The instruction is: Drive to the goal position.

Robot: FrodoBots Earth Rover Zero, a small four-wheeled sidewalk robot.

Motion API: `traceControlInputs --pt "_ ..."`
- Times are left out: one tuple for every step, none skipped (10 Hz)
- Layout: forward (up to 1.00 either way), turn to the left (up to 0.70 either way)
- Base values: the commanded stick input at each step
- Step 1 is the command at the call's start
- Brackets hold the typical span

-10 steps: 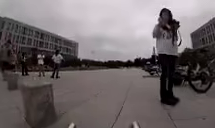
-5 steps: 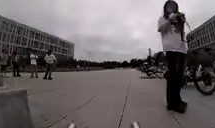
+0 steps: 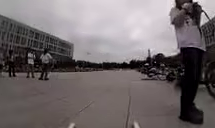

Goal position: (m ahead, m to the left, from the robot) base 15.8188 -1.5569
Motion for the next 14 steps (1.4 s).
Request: traceControlInputs --pt "0.7 -0.13" --pt "0.7 -0.13" --pt "0.7 -0.13" --pt "0.7 -0.13" --pt "0.7 -0.13" --pt "0.7 -0.13" --pt "0.7 -0.13" --pt "0.7 -0.13" --pt "0.7 -0.13" --pt "0.7 -0.13" --pt "0.7 -0.13" --pt "0.7 -0.13" --pt "0.7 -0.13" --pt "0.7 -0.13"
